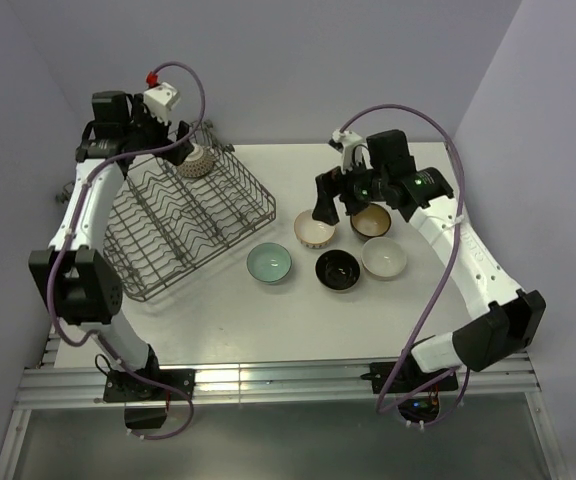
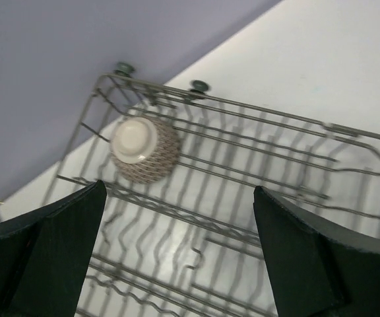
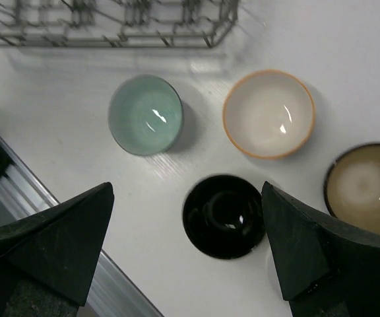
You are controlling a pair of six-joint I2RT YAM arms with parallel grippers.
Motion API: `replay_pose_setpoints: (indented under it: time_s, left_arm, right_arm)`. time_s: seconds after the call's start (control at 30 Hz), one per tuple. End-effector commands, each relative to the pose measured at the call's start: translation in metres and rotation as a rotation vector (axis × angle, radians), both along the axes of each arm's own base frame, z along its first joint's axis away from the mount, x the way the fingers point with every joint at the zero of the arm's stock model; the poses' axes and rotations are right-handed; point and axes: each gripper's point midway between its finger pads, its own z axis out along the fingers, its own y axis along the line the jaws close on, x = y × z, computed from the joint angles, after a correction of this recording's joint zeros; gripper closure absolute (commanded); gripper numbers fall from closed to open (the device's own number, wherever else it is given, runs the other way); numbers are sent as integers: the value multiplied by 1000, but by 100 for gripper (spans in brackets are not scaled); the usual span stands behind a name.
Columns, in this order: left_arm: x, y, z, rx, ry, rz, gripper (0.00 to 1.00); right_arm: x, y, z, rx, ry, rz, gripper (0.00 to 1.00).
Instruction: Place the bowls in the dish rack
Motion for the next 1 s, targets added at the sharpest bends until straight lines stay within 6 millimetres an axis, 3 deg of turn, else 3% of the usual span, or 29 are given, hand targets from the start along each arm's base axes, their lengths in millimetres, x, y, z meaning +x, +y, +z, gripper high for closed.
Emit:
replay_pose_setpoints:
  time_s: [0.0, 0.07, 0.1, 0.13, 0.37, 0.6, 0.97]
  left_arm:
    - [-61, -29, 26, -152, 54, -119, 1]
    - [-89, -39, 16, -185, 102, -180, 1]
    - [-105, -41, 28, -191, 79, -201, 0]
    - [-117, -44, 27, -201, 90, -216, 0]
    - [-194, -52, 10, -208, 83, -290, 1]
    - [-217, -62, -17, -189, 118, -302, 5]
    - [-224, -73, -27, -186, 177, -337, 9]
  right_arm:
    - [-18, -36, -30, -198, 25, 15, 0]
    - [-29, -46, -44, -274, 54, 65, 0]
    - [-29, -51, -52, -310, 76, 75, 0]
    - [-35, -55, -59, -339, 105, 95, 0]
    - [-30, -62, -102, -449, 210, 186, 0]
    - [-22, -57, -135, -449, 320, 202, 10]
    - [-10, -56, -169, -459, 383, 238, 24]
